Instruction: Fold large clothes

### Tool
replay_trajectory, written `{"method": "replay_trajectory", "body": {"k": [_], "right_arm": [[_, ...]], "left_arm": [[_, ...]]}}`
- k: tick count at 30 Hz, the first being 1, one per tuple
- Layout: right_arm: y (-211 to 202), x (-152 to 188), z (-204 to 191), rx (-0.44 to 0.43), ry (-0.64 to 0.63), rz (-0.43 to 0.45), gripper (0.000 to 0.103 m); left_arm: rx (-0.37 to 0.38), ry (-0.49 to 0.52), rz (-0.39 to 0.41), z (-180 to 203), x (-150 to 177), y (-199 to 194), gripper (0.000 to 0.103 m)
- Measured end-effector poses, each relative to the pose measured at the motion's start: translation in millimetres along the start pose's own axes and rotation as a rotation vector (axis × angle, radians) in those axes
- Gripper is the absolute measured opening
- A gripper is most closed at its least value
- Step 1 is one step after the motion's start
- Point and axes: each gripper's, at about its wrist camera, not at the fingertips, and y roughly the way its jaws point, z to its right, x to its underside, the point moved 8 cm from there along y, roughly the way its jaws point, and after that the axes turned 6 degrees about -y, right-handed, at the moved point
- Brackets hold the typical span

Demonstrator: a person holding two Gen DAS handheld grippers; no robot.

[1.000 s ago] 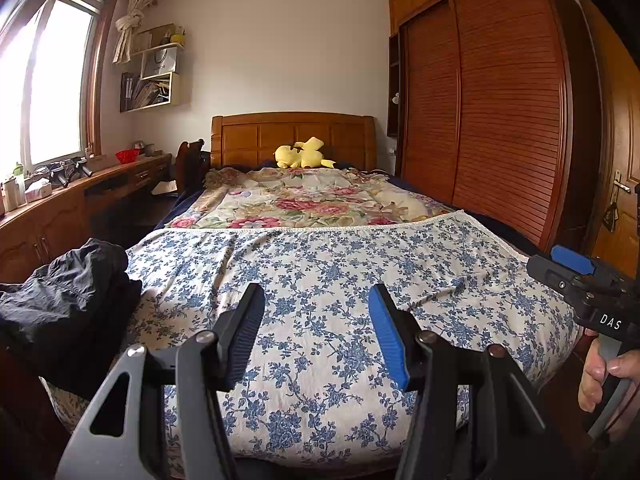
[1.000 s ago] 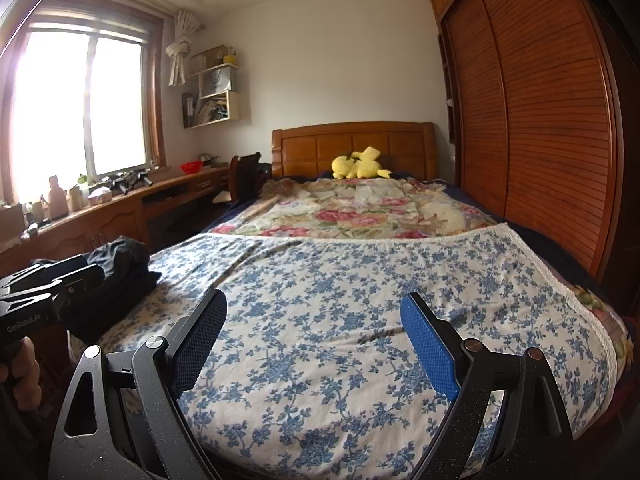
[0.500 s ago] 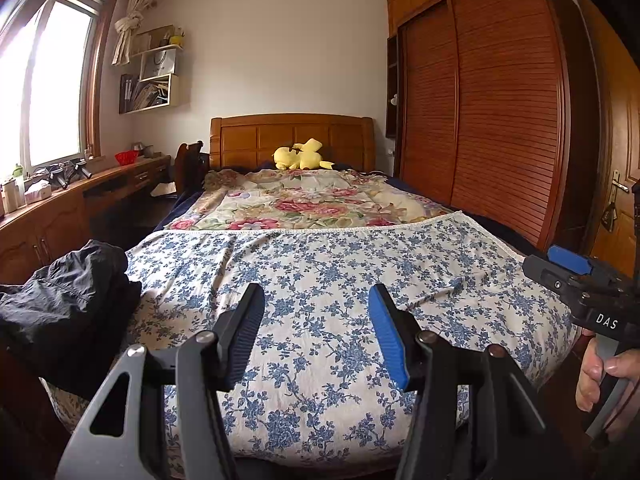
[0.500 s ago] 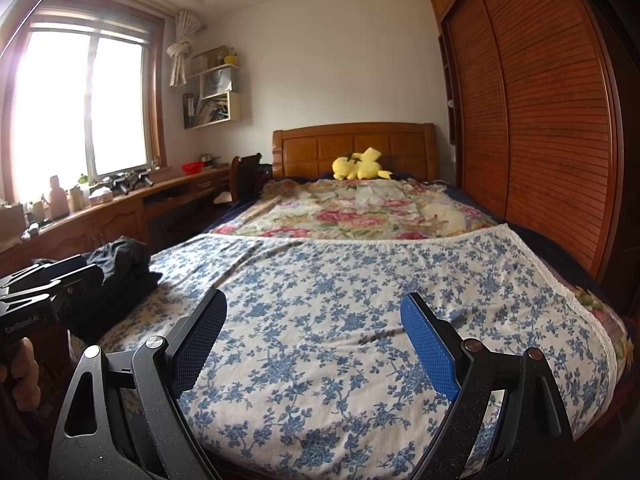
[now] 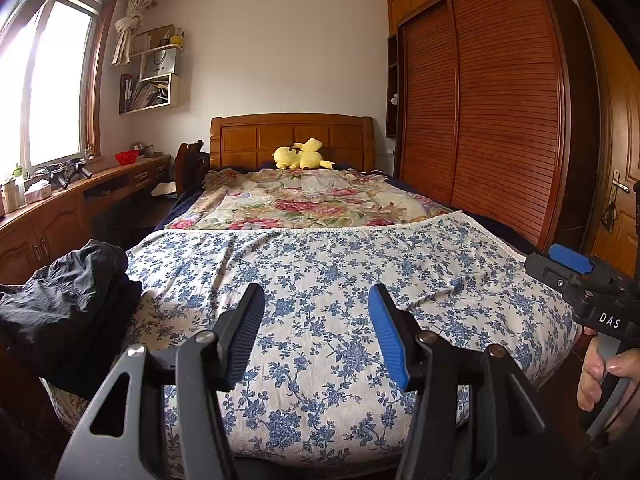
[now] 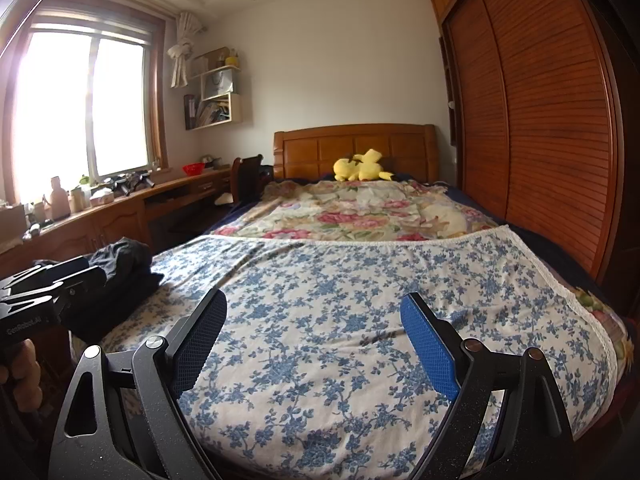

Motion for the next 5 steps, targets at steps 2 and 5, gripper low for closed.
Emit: {"method": "replay_trajectory", "body": {"k": [2,5], "right_arm": [[-0.2,-0.2,-0.2,-0.001,0.0,0.0,0.09],[0.0,0.0,-0.2,-0.001,0.001,-0.001,0.09]], "left_arm": [[-0.001,0.001,-0.001,0.0,-0.1,-0.2,0.053],[-0.001,0.0,-0.001,0.6,-0.3,-0.6,0.053]]}}
